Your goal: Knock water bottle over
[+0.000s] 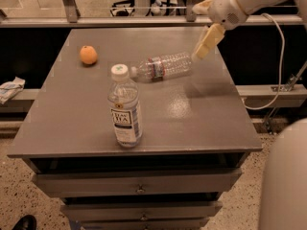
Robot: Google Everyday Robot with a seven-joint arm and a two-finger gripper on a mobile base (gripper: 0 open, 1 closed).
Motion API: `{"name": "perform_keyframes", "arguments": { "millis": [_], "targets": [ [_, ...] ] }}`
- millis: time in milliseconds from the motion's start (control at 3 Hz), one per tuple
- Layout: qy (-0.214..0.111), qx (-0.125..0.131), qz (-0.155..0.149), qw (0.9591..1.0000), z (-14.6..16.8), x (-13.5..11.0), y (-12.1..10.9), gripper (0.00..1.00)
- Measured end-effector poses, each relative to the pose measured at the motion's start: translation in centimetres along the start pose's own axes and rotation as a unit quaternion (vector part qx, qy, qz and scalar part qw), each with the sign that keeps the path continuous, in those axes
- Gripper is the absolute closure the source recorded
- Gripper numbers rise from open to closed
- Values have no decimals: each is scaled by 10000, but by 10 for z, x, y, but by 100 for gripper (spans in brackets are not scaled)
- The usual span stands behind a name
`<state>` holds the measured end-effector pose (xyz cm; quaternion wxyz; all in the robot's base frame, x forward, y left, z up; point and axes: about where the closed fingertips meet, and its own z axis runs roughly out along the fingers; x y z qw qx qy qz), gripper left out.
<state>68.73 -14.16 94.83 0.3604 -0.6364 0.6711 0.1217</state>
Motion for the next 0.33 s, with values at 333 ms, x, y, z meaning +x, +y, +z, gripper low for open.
{"name": "perform_keyframes", "arguments": {
  "millis": [333],
  "targets": [
    [-1032,752,902,9877,-55,18,-8,0]
  ]
}}
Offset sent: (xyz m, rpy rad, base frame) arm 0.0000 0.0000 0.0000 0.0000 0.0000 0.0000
